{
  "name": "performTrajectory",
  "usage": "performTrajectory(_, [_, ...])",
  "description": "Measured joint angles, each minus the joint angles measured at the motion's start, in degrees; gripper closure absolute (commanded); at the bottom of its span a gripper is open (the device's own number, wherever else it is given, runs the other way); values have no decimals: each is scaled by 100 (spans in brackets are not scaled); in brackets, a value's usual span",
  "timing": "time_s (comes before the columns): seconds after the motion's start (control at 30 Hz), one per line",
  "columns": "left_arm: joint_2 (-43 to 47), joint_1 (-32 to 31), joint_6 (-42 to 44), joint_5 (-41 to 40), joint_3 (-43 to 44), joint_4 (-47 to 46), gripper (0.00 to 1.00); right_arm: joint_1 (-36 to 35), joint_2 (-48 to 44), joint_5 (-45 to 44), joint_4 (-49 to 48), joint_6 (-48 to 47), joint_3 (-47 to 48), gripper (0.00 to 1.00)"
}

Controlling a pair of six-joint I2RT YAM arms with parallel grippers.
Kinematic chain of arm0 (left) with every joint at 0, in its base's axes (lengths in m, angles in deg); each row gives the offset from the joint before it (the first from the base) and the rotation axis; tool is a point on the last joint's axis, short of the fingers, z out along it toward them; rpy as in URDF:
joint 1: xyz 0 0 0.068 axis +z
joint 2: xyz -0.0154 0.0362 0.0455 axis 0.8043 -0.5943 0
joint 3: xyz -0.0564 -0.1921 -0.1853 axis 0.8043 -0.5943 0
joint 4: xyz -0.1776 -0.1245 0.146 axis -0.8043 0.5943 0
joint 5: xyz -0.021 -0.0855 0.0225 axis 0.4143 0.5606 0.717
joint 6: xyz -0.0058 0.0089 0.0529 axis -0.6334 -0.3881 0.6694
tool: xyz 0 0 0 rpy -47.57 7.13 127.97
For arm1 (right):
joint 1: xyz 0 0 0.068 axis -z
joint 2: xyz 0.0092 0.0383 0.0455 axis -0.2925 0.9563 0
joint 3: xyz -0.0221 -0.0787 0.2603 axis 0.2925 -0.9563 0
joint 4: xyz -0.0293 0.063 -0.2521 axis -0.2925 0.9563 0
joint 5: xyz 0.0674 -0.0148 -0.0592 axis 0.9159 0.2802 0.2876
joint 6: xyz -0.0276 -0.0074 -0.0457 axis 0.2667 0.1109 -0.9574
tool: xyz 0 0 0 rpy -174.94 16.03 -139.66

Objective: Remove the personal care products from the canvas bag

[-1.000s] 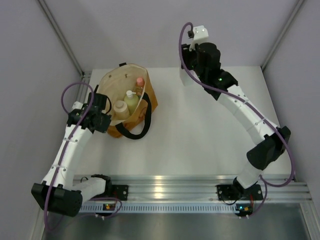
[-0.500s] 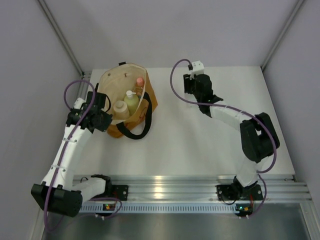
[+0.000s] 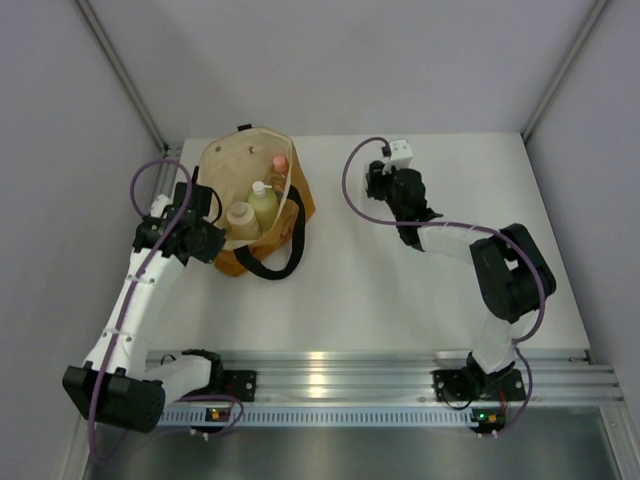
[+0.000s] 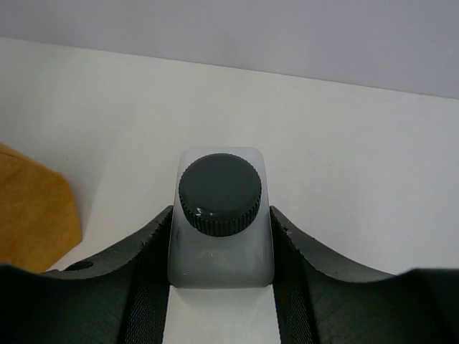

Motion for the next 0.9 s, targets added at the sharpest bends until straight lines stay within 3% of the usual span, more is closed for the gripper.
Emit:
performTrajectory(0.03, [0,2,0,0,0,-2,100,4,26,2,-24,50,0,73])
performTrajectory(0.3, [0,2,0,17,0,-31,100,15,61,37,-48,219,-2,45])
performTrajectory(0.33, [0,2,-2,17,0,-35,100,15,61,55,-55,238,-2,33])
performTrajectory(0.37, [0,2,-2,17,0,-35,100,15,61,70,-131,269,-2,30])
performTrajectory(0.63, [0,2,-2,22,0,-37,100,15,28,173,-540,227,35,19])
performTrajectory(0.77, [0,2,0,22,0,-37,100,0,-105,229,-455,177,61,19])
performTrajectory(0.9, [0,2,-2,22,0,-39,100,-149,-358,348,269,140,667,22])
